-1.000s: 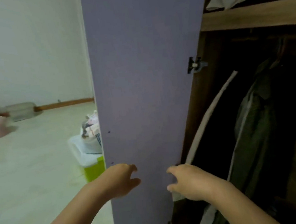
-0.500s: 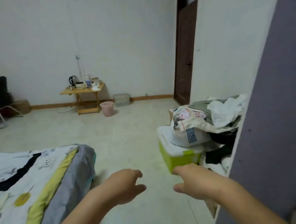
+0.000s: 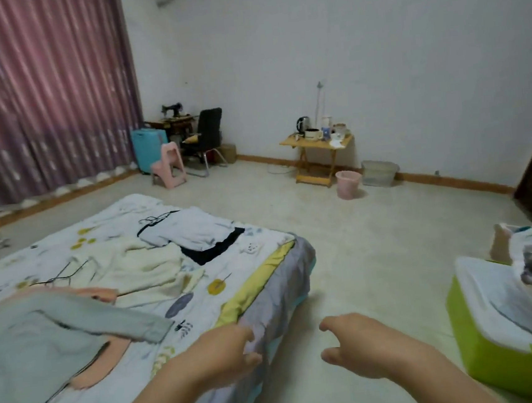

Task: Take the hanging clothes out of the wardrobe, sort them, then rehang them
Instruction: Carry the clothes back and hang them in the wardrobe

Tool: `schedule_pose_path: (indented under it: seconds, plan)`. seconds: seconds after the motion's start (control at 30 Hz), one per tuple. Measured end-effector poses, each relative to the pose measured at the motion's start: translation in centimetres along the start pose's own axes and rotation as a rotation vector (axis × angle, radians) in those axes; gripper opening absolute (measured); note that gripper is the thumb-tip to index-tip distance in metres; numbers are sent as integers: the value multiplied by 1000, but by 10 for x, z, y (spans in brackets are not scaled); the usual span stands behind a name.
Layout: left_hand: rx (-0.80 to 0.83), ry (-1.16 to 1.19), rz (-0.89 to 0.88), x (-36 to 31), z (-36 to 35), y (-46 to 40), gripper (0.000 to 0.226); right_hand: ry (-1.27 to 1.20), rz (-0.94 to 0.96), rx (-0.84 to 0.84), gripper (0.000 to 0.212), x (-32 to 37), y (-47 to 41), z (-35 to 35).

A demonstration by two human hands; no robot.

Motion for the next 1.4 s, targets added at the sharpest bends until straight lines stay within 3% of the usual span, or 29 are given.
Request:
schedule_pose_path:
  seconds: [0.2,0.7,1.07,1.17,1.3,1.4]
  plan:
    - [-62,120,209,51,13,-17,47,97,175,66,38,22,-84,11]
    - [-105,446,633,151,3,-8,50,253,566,262,48,123,-209,14]
    - [-172,550,747,288,32,-8,51,331,645,340,51,243,-298,14]
    - [-163,551,746,322,45,-12,51,298,640,276,41,269,-325,18]
    - [-163,555,776,365,51,-12,48,295,695,330,25,312,-357,18]
    - [-158,610,804,394,46,-12,48,347,735,345,42,339,-377,12]
Point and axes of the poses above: each hand's wrist, its own y-axis away from the middle knuckle, its own z-axis out of the back of the hand, x = y × z, the point moved 5 cm from there along -y, towards the middle knuckle, and after that the axes turned 4 degrees about y, right-handed, at the moved point
